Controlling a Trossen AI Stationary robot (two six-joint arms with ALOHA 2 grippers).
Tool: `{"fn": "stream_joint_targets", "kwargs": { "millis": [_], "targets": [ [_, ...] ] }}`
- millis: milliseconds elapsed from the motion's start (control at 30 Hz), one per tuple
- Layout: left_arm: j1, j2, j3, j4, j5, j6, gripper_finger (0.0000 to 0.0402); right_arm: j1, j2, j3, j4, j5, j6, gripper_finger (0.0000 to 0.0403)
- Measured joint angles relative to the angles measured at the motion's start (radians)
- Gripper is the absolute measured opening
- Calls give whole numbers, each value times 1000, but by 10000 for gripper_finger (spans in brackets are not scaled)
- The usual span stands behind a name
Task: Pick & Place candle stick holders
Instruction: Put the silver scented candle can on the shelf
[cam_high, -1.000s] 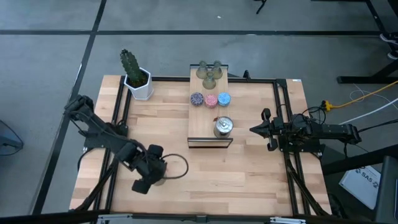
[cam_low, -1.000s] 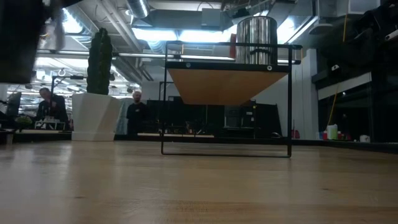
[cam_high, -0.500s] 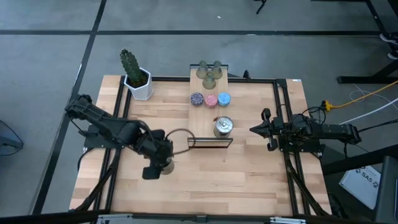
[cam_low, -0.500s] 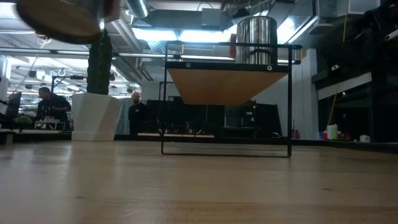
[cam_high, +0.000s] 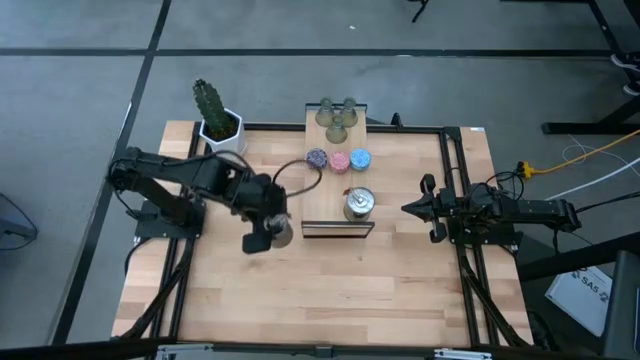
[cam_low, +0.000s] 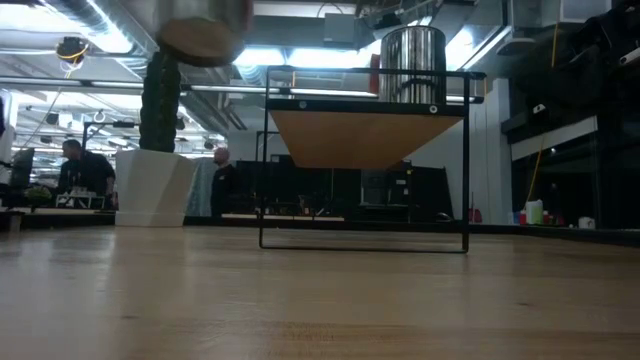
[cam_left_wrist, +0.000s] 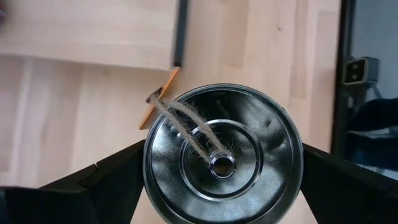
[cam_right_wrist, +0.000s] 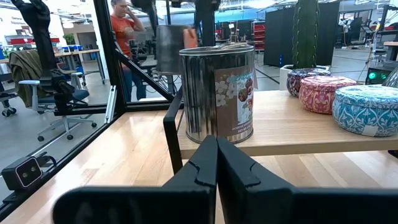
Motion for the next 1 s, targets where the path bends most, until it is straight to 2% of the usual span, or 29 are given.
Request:
{"fn": "stream_joint_targets", "kwargs": {
  "millis": [200,433,1000],
  "targets": [
    [126,0,6,5,5,101,368,0,0,0,0,0,0,5],
    [251,0,6,5,65,178,368,0,0,0,0,0,0,5],
    [372,6,37,11,116,281,368,0,0,0,0,0,0,5]
  ]
}}
